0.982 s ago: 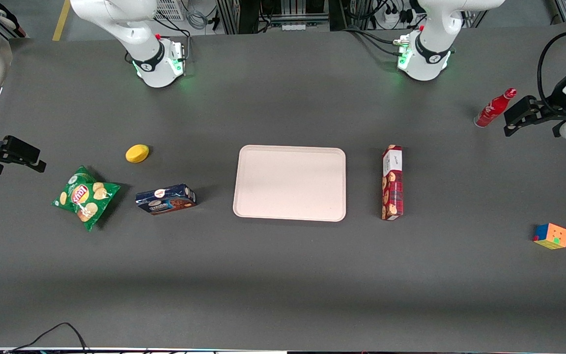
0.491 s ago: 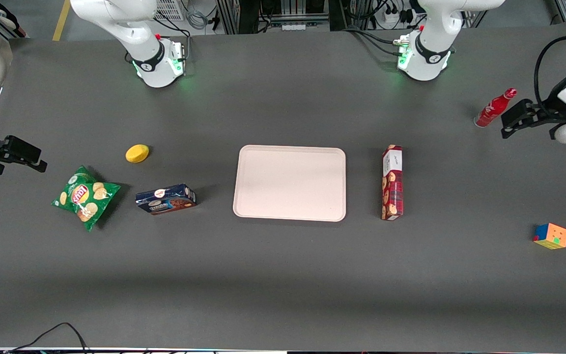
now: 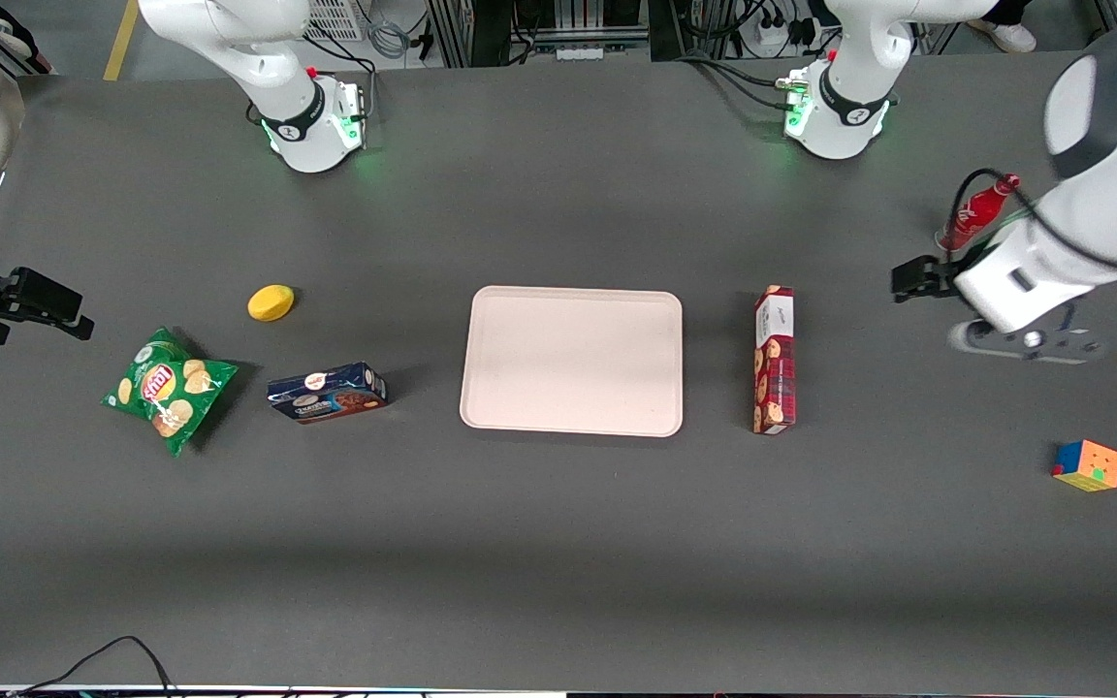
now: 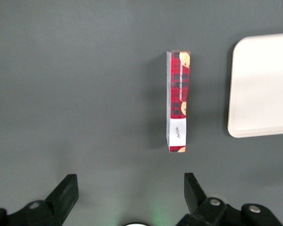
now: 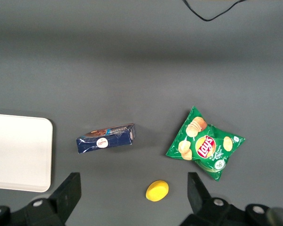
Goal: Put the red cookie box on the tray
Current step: 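Move the open left gripper over to the red plaid cookie box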
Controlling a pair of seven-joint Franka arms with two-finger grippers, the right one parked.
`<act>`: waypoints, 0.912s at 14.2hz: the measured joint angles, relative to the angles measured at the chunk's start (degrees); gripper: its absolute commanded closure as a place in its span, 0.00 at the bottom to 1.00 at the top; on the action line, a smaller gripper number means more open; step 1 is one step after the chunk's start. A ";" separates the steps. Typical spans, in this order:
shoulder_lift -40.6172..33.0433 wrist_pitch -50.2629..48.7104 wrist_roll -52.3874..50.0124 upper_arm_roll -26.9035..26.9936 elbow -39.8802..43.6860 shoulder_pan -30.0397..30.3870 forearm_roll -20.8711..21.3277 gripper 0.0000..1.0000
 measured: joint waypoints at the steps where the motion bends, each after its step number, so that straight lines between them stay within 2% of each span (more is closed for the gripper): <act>1: 0.55 0.60 0.00 -0.69 -1.35 -0.13 -0.02 0.00; 5: 1.06 10.14 -0.03 -2.75 -10.86 -0.39 -0.09 0.00; 9: 1.26 25.50 -0.07 -3.31 -20.47 -0.40 -1.25 0.00; 13: 3.68 36.51 -0.62 -3.62 -25.70 -0.65 -2.89 0.00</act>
